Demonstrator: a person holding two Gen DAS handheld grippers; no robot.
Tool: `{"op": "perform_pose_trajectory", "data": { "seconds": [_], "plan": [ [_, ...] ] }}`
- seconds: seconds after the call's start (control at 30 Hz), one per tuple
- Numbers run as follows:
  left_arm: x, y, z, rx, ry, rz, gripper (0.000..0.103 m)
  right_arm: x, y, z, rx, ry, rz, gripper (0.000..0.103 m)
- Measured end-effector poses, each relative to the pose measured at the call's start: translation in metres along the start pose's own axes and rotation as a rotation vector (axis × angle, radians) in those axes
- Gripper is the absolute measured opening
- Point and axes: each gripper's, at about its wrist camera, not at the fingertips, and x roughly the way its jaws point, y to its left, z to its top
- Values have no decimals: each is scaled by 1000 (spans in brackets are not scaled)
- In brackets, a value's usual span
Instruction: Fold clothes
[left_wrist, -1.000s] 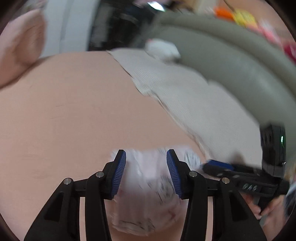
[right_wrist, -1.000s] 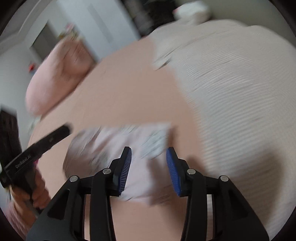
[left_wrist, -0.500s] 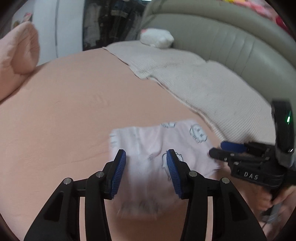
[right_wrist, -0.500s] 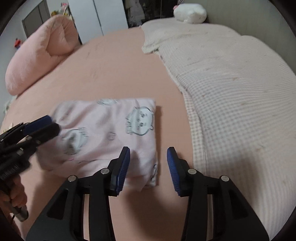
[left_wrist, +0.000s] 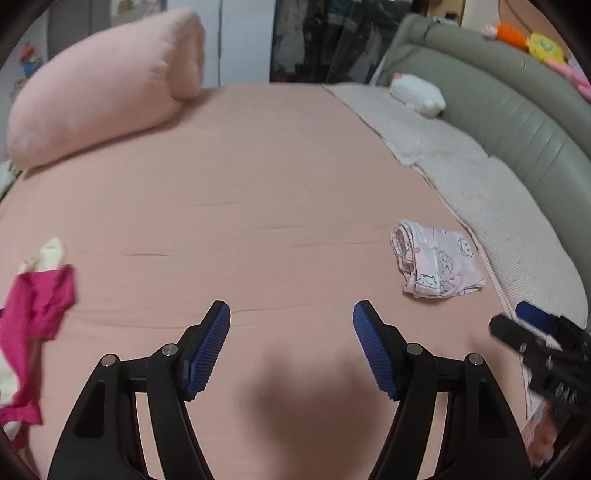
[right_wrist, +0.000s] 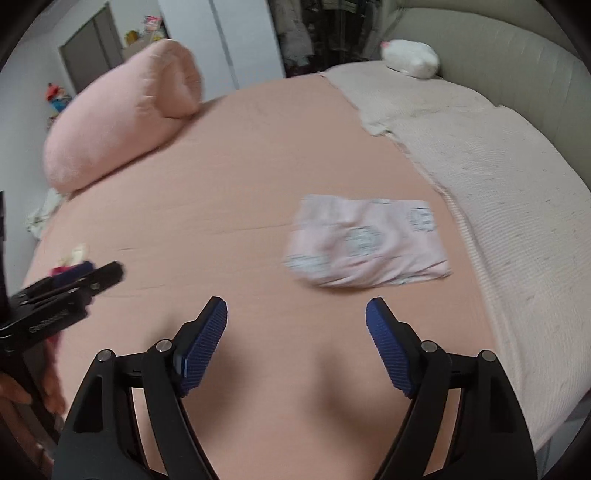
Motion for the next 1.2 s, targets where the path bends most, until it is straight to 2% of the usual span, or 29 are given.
{"op": "perform_pose_trajectory", "data": {
  "seconds": [0.1, 0.33, 0.43, 0.53, 0.77, 0.87, 0.97, 1.2],
  "plan": [
    [-35, 16, -6, 10, -44, 29, 73, -27, 43, -14, -61, -29, -9, 87],
    [-105, 48, -31, -15, -99, 67, 74, -81, 116, -40, -137, -56, -32, 87],
    [-136, 58, -44, -55, -90, 21, 74, -102, 136, -48, -146, -60, -76, 87],
    [-165, 57, -58, -18, -126, 36, 75, -127, 152, -60, -148, -81, -97, 89],
    [-217, 64, -96, -33, -171, 92, 79, -161, 162, -82, -99, -94, -84, 92],
    [-231, 70, -122, -111, -173, 112, 79, -179, 164, -100, -117, -114, -95, 99],
    [-239, 68, -148, -174, -160, 99, 79, -191, 162, -125, -126, -114, -111, 98],
    [-256, 33, -193, -128, -182, 147, 79, -204, 149, -167, -87, -86, -144, 99]
  ]
}}
